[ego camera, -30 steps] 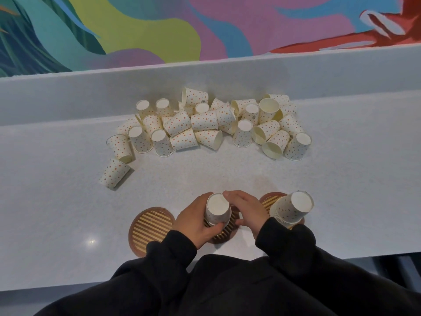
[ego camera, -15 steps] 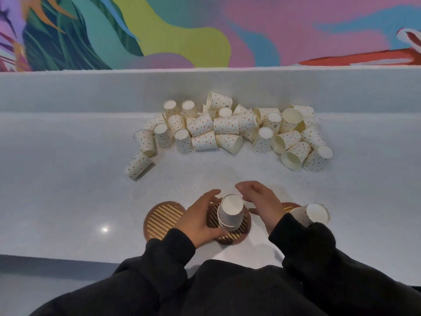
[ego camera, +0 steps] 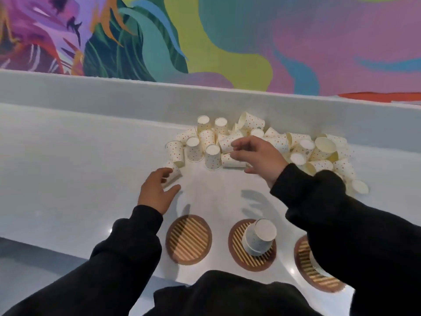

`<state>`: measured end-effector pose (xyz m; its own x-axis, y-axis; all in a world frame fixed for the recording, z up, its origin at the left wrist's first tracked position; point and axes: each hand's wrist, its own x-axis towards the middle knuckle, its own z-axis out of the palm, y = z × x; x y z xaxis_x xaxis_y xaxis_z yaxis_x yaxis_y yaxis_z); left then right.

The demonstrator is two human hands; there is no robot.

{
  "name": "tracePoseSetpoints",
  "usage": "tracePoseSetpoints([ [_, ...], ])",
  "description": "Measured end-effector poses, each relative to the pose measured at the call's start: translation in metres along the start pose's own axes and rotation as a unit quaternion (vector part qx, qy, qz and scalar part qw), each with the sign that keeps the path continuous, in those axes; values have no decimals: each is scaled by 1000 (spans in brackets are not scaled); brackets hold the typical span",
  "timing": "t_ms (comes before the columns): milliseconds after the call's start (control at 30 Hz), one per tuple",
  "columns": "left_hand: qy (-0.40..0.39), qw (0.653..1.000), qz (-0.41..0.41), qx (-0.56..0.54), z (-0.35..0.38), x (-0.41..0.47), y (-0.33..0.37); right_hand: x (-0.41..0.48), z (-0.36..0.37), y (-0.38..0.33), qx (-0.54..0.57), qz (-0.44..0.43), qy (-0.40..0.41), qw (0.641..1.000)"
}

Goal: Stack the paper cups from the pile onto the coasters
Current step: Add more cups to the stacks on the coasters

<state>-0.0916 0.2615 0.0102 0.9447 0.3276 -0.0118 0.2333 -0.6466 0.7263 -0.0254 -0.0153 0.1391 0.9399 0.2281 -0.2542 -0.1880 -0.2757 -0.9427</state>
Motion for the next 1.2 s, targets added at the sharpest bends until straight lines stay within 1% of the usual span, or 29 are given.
tracePoseSetpoints([
  [67, 12, 999, -30, 15, -6, 21, -11, 35, 16, -4, -77, -20, -6, 997],
  [133, 2, 997, -59, 42, -6, 40, -24, 71, 32, 3, -196, -38, -17, 980],
  [233, -49, 990, -78, 110, 3, 55, -43, 115, 55, 24, -370, -32, -63, 926],
  [300, -78, 988, -91, 100, 11, 57, -53, 131, 68, 43, -442, -1, -97, 892],
  [333, -89, 987, -92, 100, 15, 56, -57, 136, 72, 51, -473, 7, -104, 875],
  [400, -96, 985, -77, 119, 20, 53, -63, 140, 76, 65, -517, -7, -99, 850],
  [467, -101, 986, -68, 118, 24, 49, -64, 142, 75, 71, -540, -33, -75, 838],
  [567, -101, 992, -63, 45, 26, 41, -53, 141, 73, 72, -559, -58, -52, 825],
  [633, -81, 994, -65, -16, 27, 38, -46, 139, 72, 70, -551, -55, -38, 832],
  [700, -56, 995, -60, -63, 25, 35, -39, 135, 70, 64, -514, -49, -14, 856],
  [800, -35, 996, -40, -78, 20, 33, -31, 125, 65, 50, -432, -49, 21, 900],
  [867, -47, 998, -30, -41, 18, 33, -26, 115, 60, 37, -373, -48, 37, 926],
  [967, -83, 994, -17, 72, 19, 34, -21, 102, 57, 27, -304, -56, 39, 950],
  [1000, -95, 991, -20, 90, 21, 33, -19, 99, 57, 26, -285, -60, 33, 956],
  [1067, -115, 989, -38, 87, 28, 32, -15, 96, 60, 30, -268, -64, 14, 961],
  [1133, -122, 989, -48, 61, 36, 31, -15, 94, 64, 38, -260, -71, -8, 963],
  [1200, -129, 990, -63, 8, 42, 28, -13, 93, 69, 47, -251, -79, -27, 964],
])
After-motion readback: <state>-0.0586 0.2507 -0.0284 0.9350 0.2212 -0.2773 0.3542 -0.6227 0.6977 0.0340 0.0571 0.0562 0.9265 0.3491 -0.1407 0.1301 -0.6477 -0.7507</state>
